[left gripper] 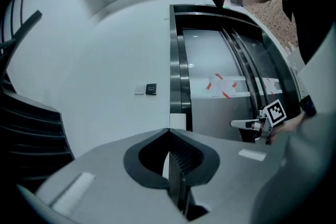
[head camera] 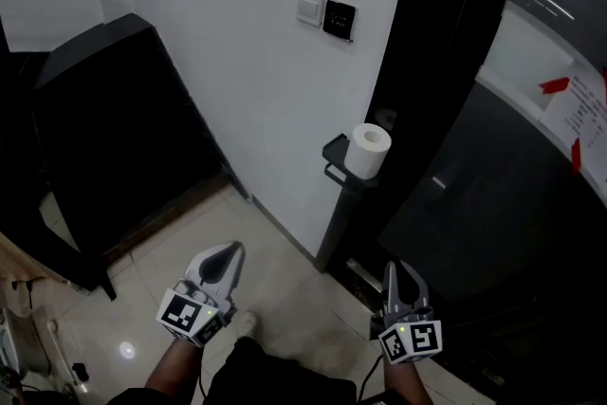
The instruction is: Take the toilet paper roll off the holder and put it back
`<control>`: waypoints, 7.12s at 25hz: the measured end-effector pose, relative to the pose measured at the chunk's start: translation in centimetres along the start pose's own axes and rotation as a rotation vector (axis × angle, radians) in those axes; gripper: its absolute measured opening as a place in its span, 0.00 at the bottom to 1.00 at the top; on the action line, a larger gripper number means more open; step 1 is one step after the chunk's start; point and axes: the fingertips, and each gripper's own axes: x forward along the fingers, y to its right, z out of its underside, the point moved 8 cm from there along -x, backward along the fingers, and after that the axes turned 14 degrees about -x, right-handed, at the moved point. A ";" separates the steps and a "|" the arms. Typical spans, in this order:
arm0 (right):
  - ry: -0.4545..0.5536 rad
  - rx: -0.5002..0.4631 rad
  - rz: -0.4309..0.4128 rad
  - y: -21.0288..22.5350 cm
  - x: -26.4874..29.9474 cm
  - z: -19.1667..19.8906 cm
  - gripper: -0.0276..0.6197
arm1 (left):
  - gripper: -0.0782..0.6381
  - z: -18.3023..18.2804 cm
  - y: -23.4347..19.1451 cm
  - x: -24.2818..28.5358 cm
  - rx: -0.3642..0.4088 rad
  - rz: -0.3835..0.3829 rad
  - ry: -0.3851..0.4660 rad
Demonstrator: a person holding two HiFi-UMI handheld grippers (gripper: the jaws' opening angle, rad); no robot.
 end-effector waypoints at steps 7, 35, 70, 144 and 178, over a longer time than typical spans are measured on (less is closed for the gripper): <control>0.012 -0.076 0.106 0.3 5.5 -2.2 0.06 | 0.11 -1.3 -5.4 7.5 -0.038 0.126 -0.017; -0.269 -0.176 0.207 4.7 25.6 -0.9 0.85 | 0.11 -3.1 -16.6 19.9 -0.068 0.173 -0.045; -0.144 -0.160 0.189 0.7 19.6 -3.0 0.78 | 0.11 -2.8 -16.5 17.4 -0.082 0.236 -0.123; 0.350 1.336 0.608 6.8 9.7 12.7 0.77 | 0.11 -1.6 -10.8 15.6 -0.065 0.237 -0.091; 0.332 1.341 0.664 1.5 22.0 16.9 0.77 | 0.11 -2.1 -23.9 14.7 -0.038 0.069 -0.118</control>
